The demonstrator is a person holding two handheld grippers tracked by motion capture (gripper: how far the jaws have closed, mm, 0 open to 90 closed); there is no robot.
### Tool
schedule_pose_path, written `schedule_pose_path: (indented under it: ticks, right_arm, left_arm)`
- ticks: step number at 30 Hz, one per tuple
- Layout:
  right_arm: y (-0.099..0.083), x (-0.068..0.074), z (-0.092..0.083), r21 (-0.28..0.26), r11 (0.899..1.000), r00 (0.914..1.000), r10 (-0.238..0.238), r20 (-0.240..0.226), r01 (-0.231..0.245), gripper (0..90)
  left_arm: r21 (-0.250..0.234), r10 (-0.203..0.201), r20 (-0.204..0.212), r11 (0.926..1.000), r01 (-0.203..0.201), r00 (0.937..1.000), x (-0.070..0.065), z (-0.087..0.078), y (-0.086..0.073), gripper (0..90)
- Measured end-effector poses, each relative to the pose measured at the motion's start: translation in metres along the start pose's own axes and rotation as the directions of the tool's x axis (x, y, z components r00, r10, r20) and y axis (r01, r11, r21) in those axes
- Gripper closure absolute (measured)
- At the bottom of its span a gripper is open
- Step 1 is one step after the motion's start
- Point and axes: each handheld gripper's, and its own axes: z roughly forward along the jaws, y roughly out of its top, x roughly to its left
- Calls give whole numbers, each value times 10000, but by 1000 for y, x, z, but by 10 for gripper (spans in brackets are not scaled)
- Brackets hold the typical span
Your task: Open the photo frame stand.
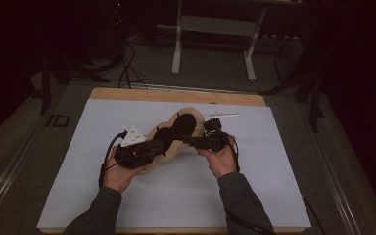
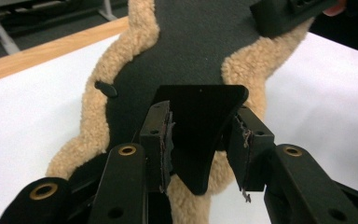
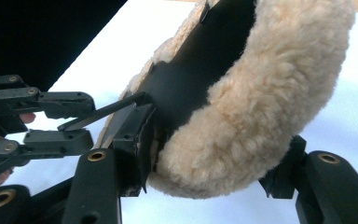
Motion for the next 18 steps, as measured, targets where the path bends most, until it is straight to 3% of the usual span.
schedule_pose_path:
  ticks: [6, 13, 15, 18]
  right_arm:
    - [4, 3, 0, 93, 9993, 9994, -349, 17, 349, 444]
    - [6, 7, -1, 178, 9958, 9960, -892, -66, 893, 451]
    - [7, 9, -3, 226, 9926, 9928, -1192, -114, 1194, 454]
    - [9, 11, -4, 292, 9882, 9886, -1497, -158, 1501, 457]
  left_arm:
    - [291, 59, 270, 9996, -67, 9996, 7, -9, -3, 607]
    - [591, 535, 327, 9967, -553, 9980, 7, -17, -5, 584]
    - [701, 732, 438, 9946, -762, 9964, 8, -20, -7, 580]
    - [712, 706, 548, 9947, -744, 9960, 10, -24, -10, 568]
